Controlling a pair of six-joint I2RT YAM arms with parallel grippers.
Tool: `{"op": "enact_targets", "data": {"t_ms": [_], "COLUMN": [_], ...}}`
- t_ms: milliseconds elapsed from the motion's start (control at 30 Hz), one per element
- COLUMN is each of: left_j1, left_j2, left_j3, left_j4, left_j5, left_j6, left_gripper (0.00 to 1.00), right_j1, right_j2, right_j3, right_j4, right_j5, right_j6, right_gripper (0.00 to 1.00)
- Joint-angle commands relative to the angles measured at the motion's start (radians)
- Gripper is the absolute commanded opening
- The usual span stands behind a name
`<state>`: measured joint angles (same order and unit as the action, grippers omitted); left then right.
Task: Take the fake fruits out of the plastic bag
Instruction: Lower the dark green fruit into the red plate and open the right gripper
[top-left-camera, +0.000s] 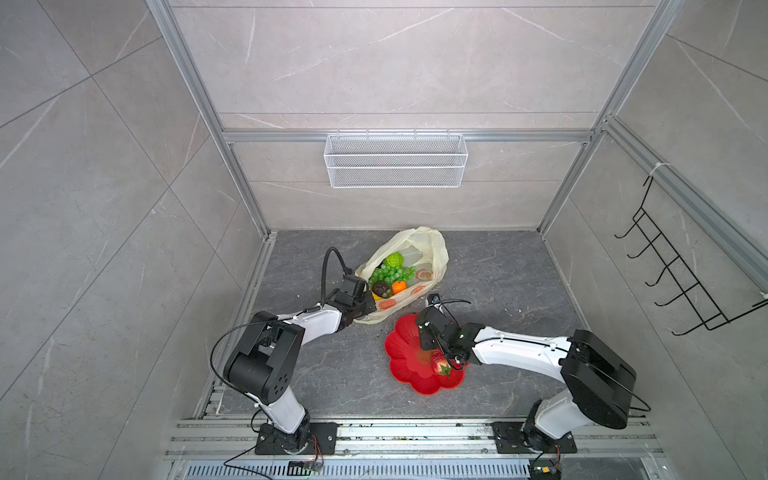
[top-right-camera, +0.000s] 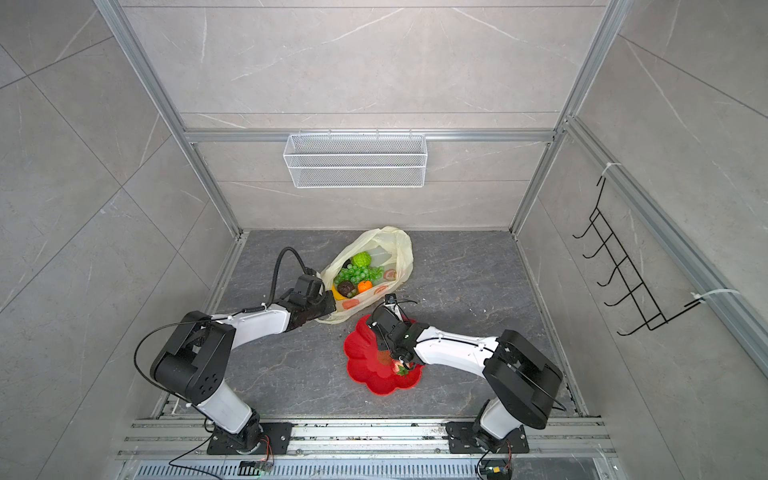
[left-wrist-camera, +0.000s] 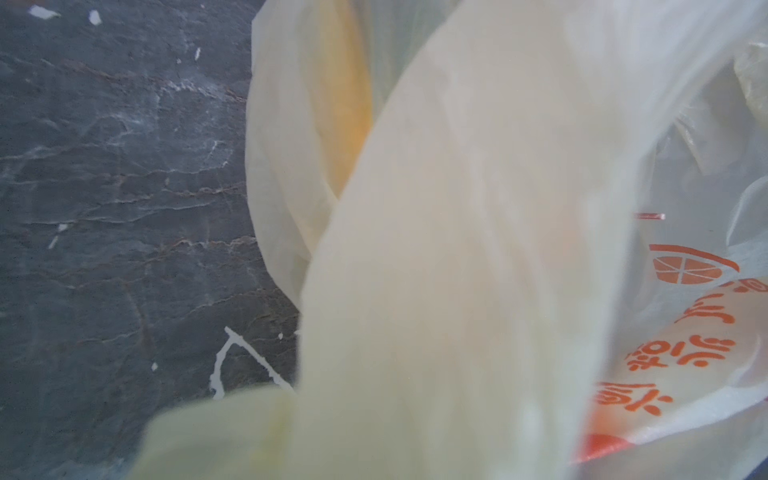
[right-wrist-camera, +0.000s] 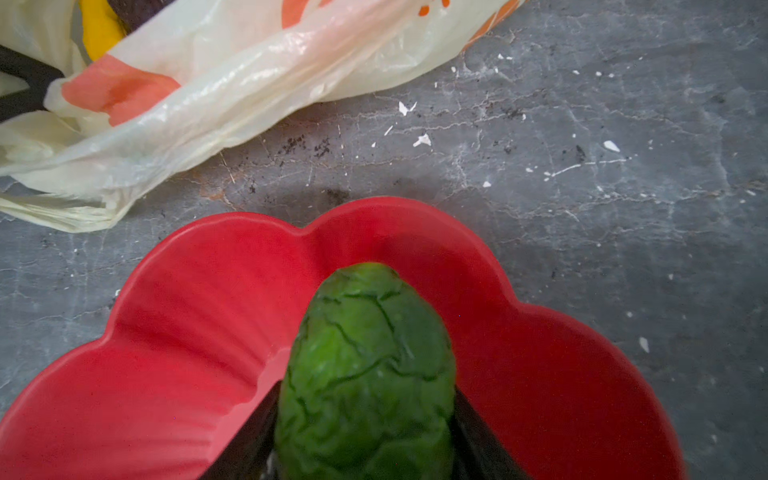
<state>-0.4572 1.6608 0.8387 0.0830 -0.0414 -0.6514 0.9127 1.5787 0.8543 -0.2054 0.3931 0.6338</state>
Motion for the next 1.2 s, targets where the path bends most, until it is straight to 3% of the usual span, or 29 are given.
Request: {"op": "enact_targets", "data": {"t_ms": [0, 333, 867, 1167], "left_j1": [0.006, 0.006, 0.006, 0.006], "left_j2": [-0.027, -0.028, -0.031, -0.03], "left_j3": [-0.004, -0.006, -0.01, -0.01], "left_j4": [0.017, 0.017, 0.021, 0.021], "left_j5": [0.008, 0.006, 0.005, 0.008], "left_j6": [-0.002, 0.002, -0.001, -0.003], "left_gripper": [0.01, 0.02, 0.02, 0.02], "right_j1": [0.008, 0.01, 0.012, 0.013], "right_j2": [0.035, 0.112, 0.079, 0.007], "right_j3": [-0.007, 0.011, 0.007, 0.04], "right_j4": [0.017, 0.017, 0.001, -0.075], "right_j5": [0.04, 0.065, 0.063, 0.094], "right_j6": [0.018, 0.037, 0.053, 0.05], "right_gripper": [0.55, 0.59, 0.72, 0.86]}}
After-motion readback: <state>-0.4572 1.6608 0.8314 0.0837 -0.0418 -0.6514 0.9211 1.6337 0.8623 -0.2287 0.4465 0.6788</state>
